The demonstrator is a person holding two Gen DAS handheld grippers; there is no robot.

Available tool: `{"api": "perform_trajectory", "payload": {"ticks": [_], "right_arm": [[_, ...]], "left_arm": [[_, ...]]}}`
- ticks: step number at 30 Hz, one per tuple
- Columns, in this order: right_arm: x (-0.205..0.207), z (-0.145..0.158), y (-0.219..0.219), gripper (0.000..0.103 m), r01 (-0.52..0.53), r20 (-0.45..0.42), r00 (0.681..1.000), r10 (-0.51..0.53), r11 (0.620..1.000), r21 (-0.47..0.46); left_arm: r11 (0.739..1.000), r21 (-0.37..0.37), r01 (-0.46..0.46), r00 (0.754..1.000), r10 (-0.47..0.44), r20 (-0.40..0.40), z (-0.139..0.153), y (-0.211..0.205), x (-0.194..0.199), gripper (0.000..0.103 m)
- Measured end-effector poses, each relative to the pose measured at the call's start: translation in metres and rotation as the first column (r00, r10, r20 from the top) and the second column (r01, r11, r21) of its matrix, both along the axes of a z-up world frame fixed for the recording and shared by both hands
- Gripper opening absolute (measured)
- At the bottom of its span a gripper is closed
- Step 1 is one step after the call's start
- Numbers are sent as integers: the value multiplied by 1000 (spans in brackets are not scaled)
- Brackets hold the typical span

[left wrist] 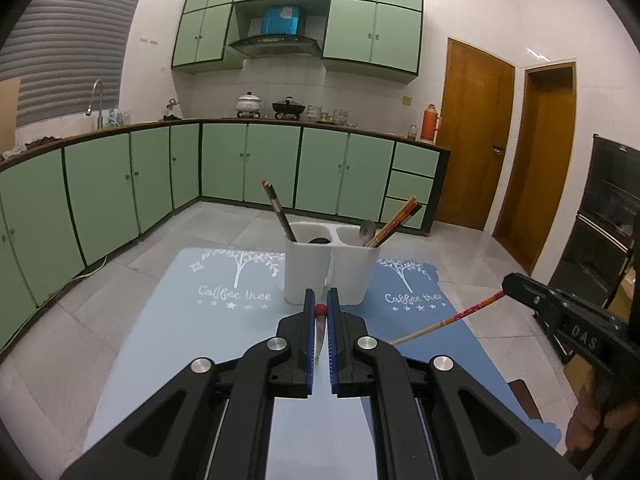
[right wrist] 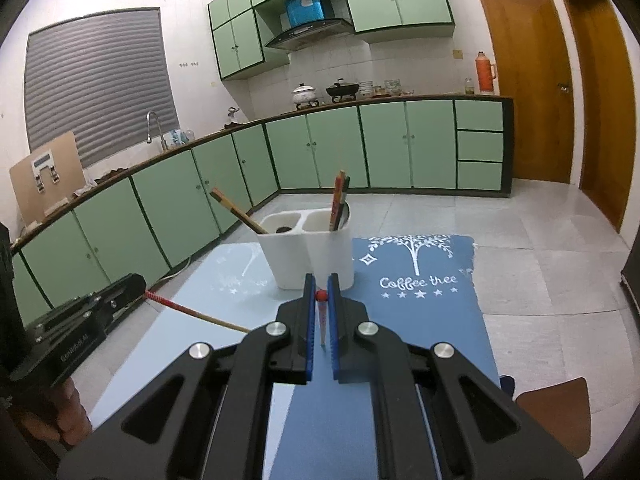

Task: Organize utensils
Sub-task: 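Lift both red chopsticks and carry them over the white caddy, then lower the chopsticks into the caddy and open both tools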

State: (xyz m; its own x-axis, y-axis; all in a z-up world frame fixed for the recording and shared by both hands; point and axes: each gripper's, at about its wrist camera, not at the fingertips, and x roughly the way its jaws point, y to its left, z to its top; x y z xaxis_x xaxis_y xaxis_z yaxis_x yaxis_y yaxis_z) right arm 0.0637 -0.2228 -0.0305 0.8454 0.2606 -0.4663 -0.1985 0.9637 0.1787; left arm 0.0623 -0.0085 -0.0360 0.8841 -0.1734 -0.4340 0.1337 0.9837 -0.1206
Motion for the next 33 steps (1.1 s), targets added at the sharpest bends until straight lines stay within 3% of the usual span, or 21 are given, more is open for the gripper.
{"api": "perform_trajectory", "payload": {"ticks": [10,21,33], "right_arm": [[24,32,7,5,-70,-10,997,70,998,-3],[45,72,16,5,-134,27,990,135,991,-29],[79,131,15,5,-125,139,982,129,992,-34]], "left_arm": [[999,17,49,999,-49,10,20,-1,7,5],[999,20,37,997,-39,68,55,5,9,5],[999,37,33,986,-39,165,100,8,40,5]]}}
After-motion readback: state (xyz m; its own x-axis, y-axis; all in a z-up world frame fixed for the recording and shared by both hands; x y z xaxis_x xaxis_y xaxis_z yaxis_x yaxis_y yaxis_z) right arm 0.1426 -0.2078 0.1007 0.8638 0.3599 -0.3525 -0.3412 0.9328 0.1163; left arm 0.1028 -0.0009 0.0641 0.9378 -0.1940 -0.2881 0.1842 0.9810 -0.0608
